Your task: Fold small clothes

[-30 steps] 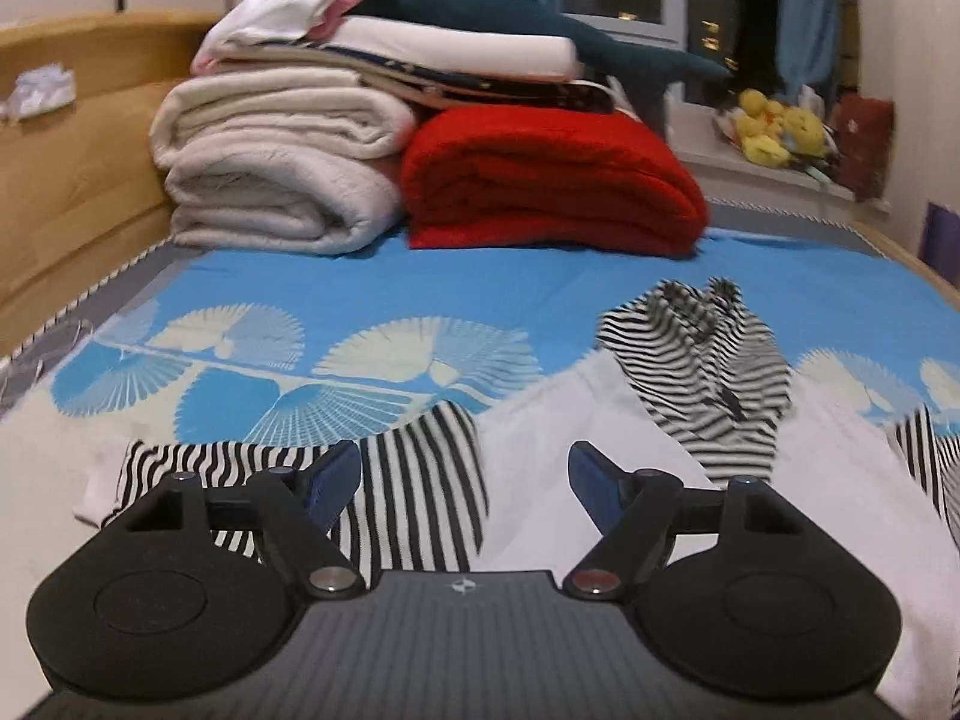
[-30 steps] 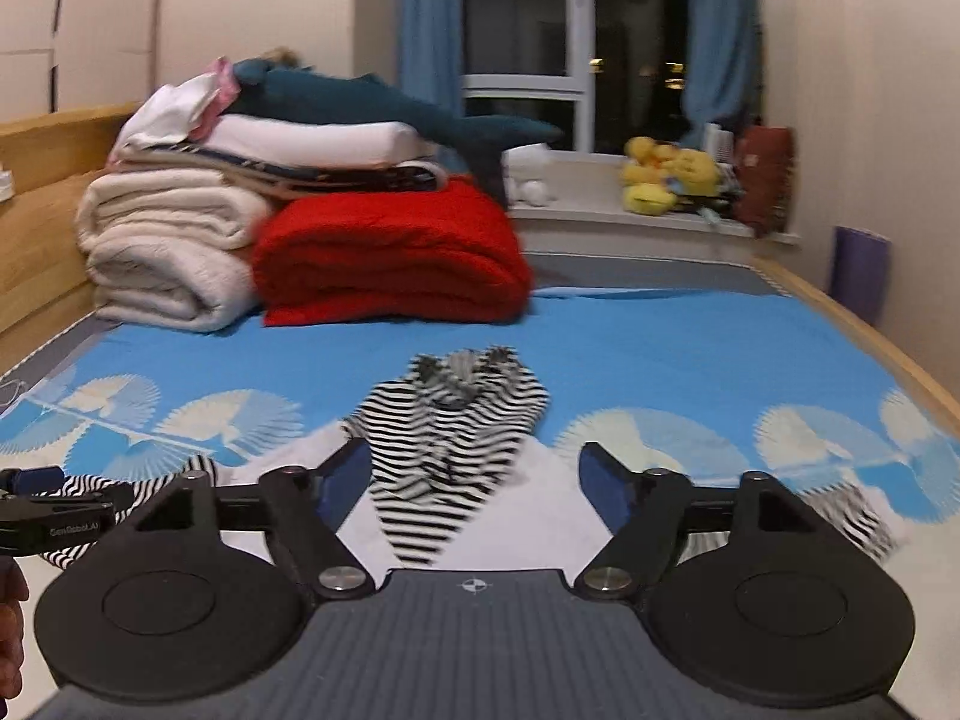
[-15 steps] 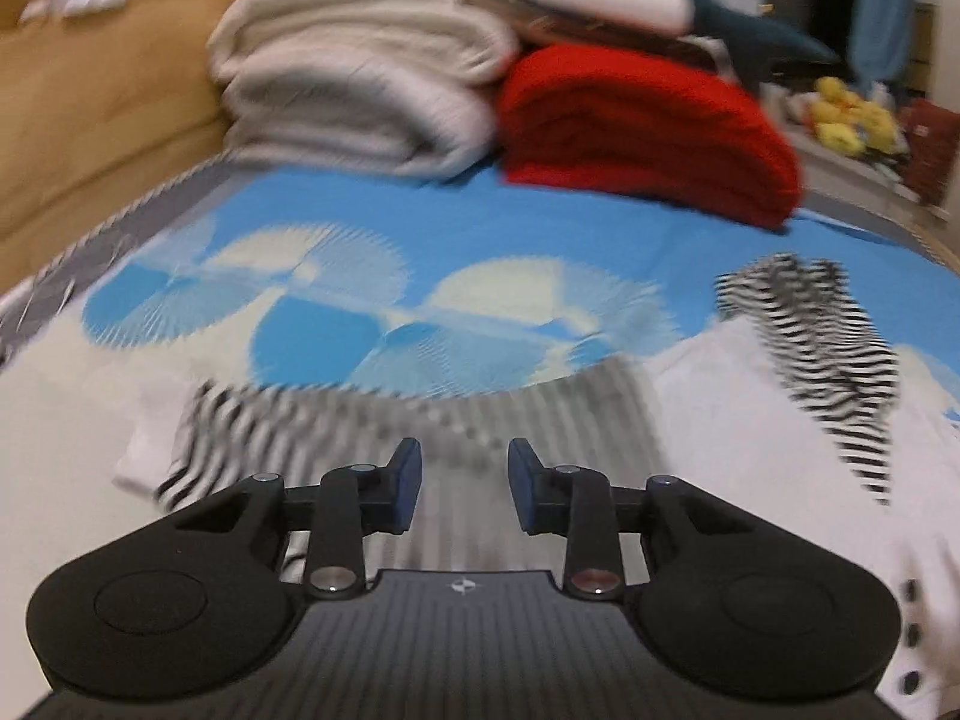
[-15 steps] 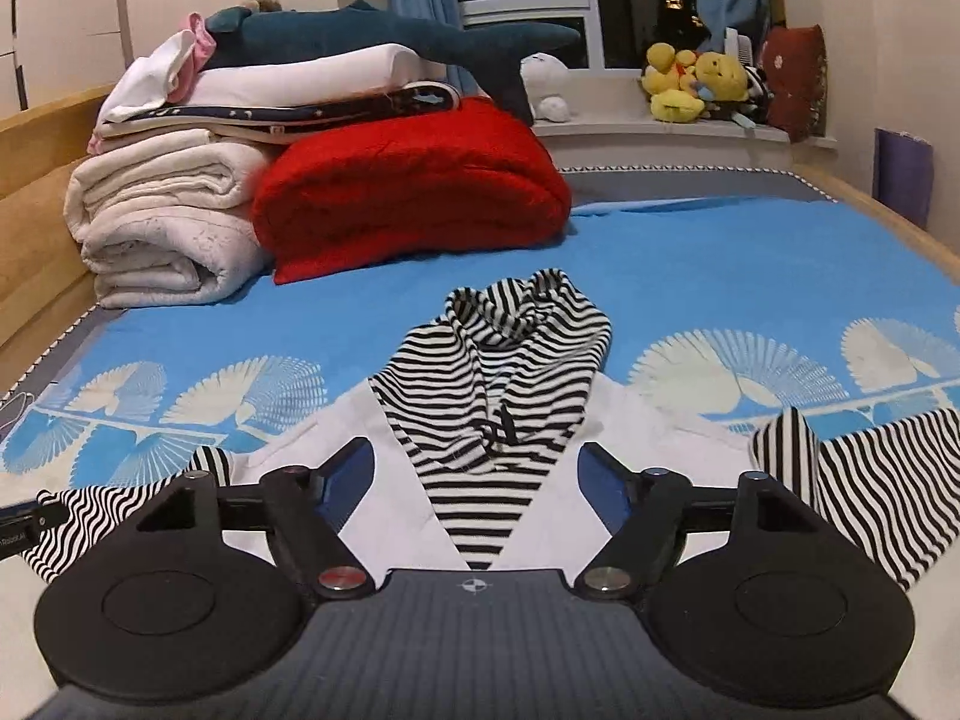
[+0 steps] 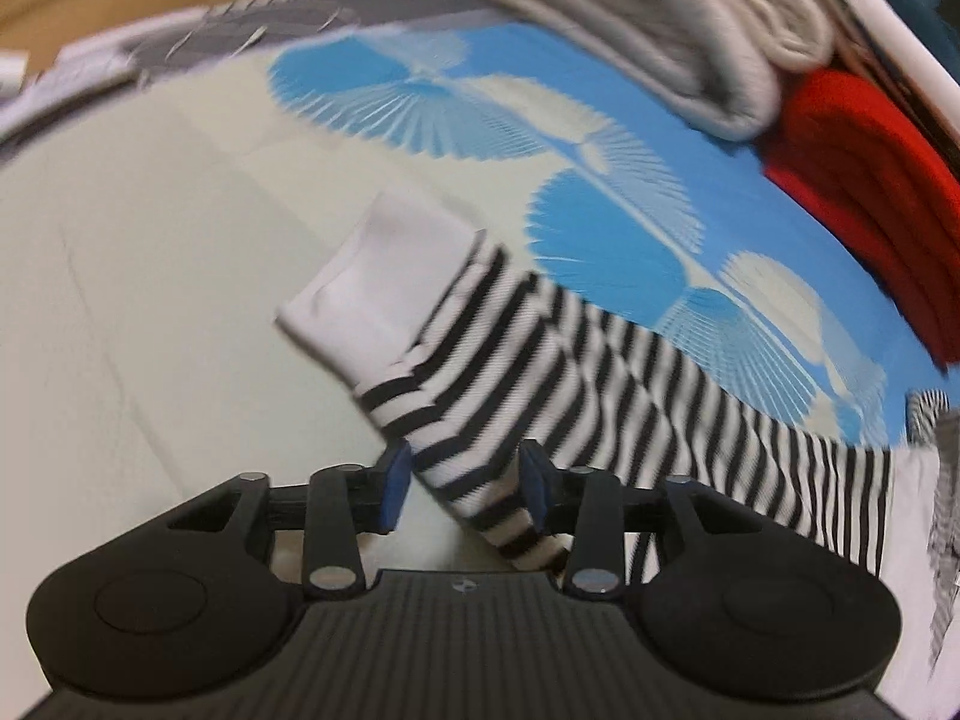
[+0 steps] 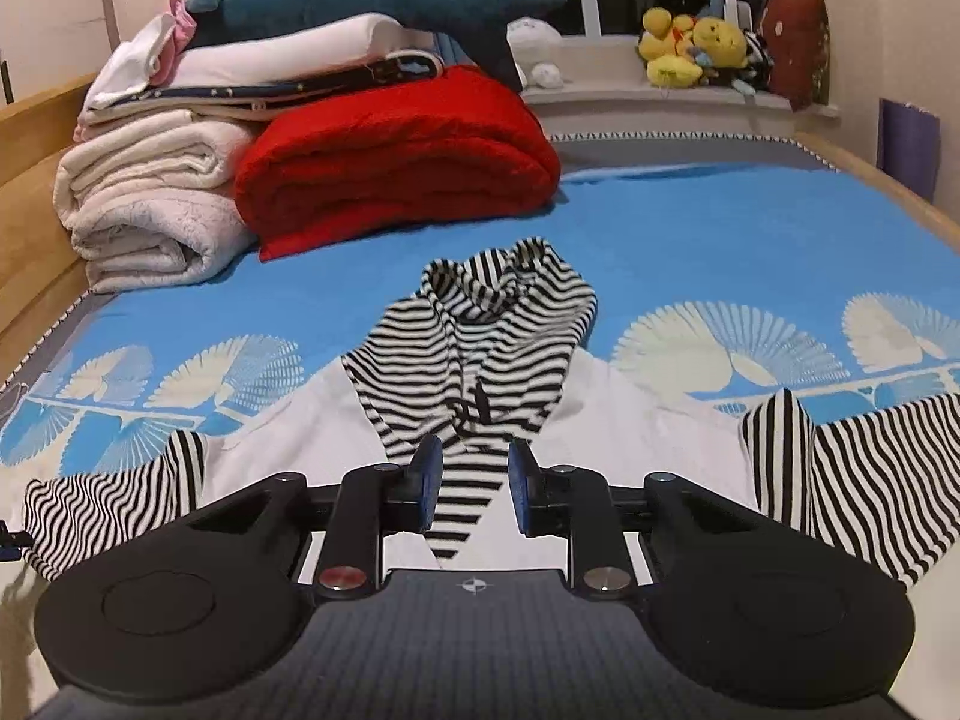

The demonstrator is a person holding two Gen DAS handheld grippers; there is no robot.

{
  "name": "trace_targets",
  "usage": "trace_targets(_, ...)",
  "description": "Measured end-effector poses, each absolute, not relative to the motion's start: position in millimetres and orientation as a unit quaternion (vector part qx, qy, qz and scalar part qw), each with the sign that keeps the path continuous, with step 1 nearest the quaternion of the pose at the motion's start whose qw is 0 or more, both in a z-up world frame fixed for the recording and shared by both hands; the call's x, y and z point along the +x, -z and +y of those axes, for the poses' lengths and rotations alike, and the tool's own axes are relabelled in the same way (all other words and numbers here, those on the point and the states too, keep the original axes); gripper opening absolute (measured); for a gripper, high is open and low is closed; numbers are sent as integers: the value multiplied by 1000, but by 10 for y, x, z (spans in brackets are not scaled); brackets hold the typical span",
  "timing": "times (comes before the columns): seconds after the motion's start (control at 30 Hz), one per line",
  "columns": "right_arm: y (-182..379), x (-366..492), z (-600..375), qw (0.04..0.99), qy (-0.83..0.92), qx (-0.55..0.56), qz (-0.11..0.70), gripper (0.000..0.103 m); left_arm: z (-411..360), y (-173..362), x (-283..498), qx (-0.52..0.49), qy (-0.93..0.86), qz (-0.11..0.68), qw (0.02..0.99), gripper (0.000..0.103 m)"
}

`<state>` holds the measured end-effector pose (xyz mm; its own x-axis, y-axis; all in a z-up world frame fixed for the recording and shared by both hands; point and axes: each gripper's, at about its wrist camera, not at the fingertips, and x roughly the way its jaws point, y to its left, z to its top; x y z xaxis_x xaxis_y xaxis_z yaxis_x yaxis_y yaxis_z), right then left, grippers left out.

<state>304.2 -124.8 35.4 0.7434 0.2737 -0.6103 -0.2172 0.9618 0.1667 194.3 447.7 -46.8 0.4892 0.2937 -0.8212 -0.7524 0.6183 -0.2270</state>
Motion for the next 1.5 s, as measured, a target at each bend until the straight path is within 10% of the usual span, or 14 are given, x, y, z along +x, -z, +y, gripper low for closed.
trace_targets(0.13, -308, 3056, -1279, 928, -132, 34, 347, 28, 4548, 503, 1945, -319, -344, 384, 795, 50)
trace_targets(0.23, -292, 3042, -1339, 927, -128, 29, 352, 28, 4484, 459, 1994, -308, -346, 379, 801, 5)
trace_targets(0.67, -116, 2777, -1893, 913, -68, 63, 398, 28, 2091, -930, 2553, -207, -152, 245, 935, 3)
trace_targets(0.87, 23, 2712, -2063, 903, -40, 109, 414, 28, 736, -845, 2748, -212, 153, 329, 907, 14)
trace_targets(1.5, 914, 3337, -2398, 794, 32, 321, 516, 28, 1617, -287, 3140, -222, -117, 457, 853, 18)
